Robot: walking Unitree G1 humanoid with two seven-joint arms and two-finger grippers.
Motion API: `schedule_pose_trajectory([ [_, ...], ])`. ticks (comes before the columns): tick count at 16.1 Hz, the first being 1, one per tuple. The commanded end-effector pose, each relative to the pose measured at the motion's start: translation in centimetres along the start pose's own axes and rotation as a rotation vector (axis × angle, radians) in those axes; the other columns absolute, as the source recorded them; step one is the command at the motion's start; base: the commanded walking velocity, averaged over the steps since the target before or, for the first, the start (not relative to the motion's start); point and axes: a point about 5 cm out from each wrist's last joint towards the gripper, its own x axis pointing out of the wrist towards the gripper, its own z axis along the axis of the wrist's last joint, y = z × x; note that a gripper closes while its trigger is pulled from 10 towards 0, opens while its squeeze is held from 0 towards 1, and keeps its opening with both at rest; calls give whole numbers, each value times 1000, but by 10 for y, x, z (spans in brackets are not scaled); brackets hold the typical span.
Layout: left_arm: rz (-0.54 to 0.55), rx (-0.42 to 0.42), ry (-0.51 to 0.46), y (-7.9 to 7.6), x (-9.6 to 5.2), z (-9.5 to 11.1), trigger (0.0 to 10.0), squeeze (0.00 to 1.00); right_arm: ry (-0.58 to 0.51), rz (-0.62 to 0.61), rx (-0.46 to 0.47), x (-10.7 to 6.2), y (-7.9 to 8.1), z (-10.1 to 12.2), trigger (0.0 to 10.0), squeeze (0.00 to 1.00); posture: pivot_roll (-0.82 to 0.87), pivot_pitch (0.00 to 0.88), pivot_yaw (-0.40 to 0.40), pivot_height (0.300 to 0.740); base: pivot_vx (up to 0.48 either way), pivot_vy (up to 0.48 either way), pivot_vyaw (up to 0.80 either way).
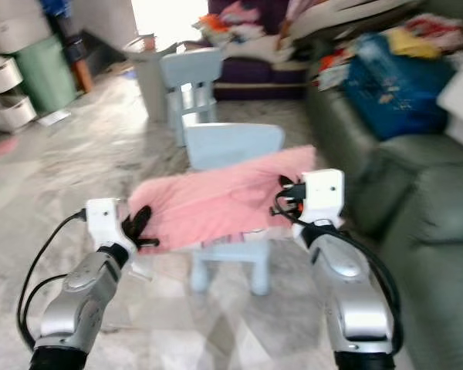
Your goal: Move the pillow to the sofa
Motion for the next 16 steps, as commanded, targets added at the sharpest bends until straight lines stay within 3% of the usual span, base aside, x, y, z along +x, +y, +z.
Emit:
schedule_pose_trajectory([
  [1, 20, 16, -7, 7, -1, 3, 10000, 0, -32, 13, 3, 2, 4, 6, 10000, 0, -181, 0, 10, 740, -300, 0, 0],
  [9, 42, 36, -23, 12, -1, 5, 10000, 0, -26, 15, 3, 2, 6, 5, 10000, 0, -180, 0, 12, 740, -36, 0, 0],
  [16, 10, -28, -42, 11, -2, 7, 10000, 0, -27, 13, -2, 1, 5, 5, 10000, 0, -185, 0, 13, 740, 74, 0, 0],
])
